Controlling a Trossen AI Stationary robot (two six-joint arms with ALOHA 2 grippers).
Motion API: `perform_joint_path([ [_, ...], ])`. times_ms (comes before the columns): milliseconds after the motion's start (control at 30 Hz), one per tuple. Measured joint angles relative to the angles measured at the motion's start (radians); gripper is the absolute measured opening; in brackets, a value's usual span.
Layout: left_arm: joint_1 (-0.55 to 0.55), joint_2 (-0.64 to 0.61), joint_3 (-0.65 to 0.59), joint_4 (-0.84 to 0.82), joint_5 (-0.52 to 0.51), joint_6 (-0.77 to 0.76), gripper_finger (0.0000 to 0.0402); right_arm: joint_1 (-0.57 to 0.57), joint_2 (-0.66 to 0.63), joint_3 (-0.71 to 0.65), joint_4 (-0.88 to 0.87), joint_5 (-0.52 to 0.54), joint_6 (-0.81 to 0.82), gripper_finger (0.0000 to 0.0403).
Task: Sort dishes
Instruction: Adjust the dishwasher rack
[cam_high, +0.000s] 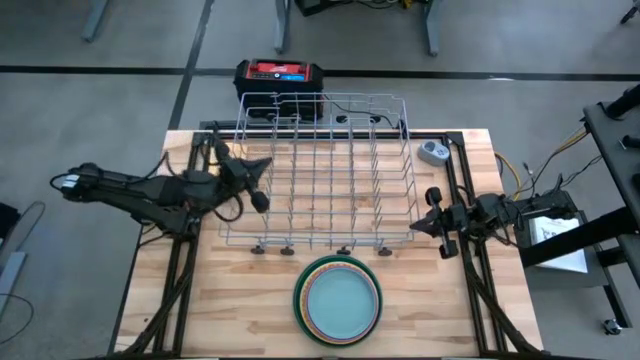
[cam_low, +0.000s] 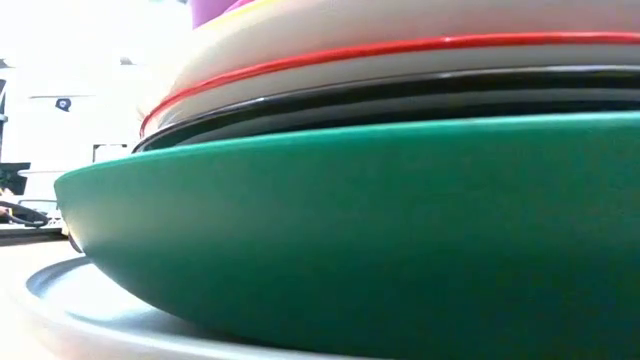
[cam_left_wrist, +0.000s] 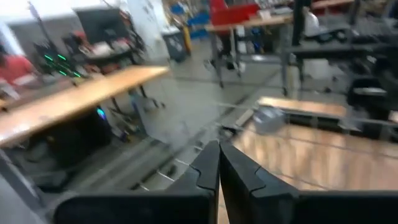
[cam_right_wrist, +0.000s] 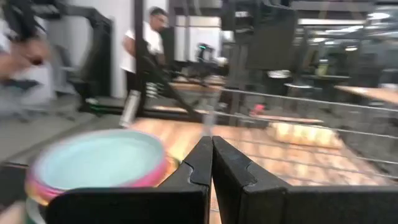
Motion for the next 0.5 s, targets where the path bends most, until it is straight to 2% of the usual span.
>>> perform_joint_path([
  [167, -0.085, 0.128, 0.094, -0.05, 0.004, -0.09, 0.0, 0.002, 0.001, 0.0, 0.0, -0.039, 0.06, 0.0],
  [333, -0.143, 0.249, 0.225, -0.051, -0.126, -0.109, 0.0, 0.002, 0.004, 0.0, -0.012, -0.092, 0.098, 0.0],
  [500, -0.156, 0.363, 0.385, -0.133, -0.241, -0.109, 0.0, 0.002, 0.006, 0.0, -0.019, -0.085, 0.124, 0.0],
])
